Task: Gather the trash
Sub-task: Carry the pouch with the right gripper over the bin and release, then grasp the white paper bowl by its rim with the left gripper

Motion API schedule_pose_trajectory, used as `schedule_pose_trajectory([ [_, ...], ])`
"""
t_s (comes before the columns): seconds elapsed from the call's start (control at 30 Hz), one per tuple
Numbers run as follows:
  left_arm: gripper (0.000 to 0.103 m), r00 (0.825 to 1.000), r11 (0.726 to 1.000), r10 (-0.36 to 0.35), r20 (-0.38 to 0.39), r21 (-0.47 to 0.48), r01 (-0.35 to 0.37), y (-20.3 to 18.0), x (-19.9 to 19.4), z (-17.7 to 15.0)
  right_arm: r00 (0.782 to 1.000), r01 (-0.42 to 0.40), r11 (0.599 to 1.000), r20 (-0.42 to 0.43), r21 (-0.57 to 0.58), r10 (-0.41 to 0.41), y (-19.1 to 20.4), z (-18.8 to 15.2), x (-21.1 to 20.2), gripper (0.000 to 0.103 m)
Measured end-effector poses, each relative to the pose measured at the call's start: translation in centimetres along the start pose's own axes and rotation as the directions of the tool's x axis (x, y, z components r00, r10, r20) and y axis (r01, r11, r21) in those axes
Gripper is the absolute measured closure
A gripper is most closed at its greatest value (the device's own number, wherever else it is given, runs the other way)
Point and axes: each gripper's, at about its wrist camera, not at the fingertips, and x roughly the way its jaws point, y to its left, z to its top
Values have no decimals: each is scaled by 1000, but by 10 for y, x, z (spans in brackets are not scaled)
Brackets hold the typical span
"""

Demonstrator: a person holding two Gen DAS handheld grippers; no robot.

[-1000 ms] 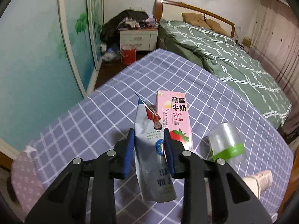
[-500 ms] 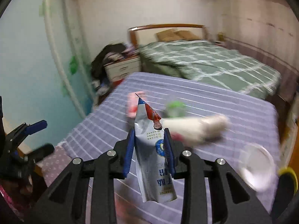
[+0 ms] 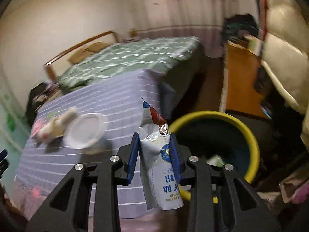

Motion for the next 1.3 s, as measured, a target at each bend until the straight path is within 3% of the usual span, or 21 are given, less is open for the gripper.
schedule_pose_trajectory([
  [0.23, 5, 992, 990, -112, -54, 78, 116, -51, 42, 18, 993, 113, 992, -39, 61, -111, -54, -2, 31, 70],
  [0.27, 5, 990, 986, -129, -59, 102, 135, -60, 48, 20, 991, 127, 990, -40, 63, -125, -58, -3, 33, 60],
  [0.33, 5, 986, 977, -149, -69, 141, 157, -75, 58, 23, 988, 154, 985, -34, 74, -152, -64, -4, 35, 52],
  [0.63, 5, 962, 941, -206, -182, 234, 246, -121, 116, 32, 990, 142, 986, -21, 86, -141, -68, -3, 36, 51],
  [0.9, 5, 948, 949, -174, -267, 212, 234, -134, 169, 41, 995, 104, 989, -18, 101, -103, -67, -6, 35, 51],
  [1.3, 5, 959, 942, -131, -253, 268, 200, -162, 199, 51, 997, 77, 990, -31, 119, -73, -68, -10, 41, 51],
])
